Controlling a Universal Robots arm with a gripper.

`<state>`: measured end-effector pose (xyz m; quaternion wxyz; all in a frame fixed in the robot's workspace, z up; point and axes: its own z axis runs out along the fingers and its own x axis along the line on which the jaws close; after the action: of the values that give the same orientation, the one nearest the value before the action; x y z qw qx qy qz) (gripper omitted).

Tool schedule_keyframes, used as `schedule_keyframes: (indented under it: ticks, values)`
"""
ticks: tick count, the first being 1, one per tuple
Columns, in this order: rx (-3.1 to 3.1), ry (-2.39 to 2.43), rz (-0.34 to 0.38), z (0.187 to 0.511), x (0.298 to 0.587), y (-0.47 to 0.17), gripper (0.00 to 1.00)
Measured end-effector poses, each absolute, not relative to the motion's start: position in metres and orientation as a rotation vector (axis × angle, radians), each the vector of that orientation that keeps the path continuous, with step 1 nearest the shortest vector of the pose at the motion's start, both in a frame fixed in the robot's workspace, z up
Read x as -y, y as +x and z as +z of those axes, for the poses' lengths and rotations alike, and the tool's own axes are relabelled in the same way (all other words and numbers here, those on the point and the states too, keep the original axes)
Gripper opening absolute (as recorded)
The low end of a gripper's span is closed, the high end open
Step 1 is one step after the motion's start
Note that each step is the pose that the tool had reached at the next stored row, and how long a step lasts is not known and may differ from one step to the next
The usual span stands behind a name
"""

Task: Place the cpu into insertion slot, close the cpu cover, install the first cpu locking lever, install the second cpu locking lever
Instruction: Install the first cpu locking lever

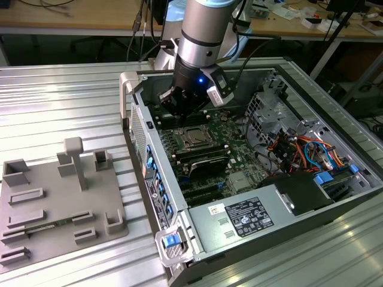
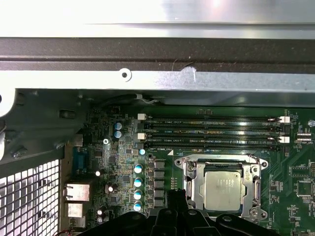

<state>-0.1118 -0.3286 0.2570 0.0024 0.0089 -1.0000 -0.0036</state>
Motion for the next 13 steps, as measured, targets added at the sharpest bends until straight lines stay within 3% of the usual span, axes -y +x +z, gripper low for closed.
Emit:
schedule_keyframes:
  ticks: [13]
  values:
    - [3.137,0.030,-0.011,0.257,0.316,-0.112,0.11]
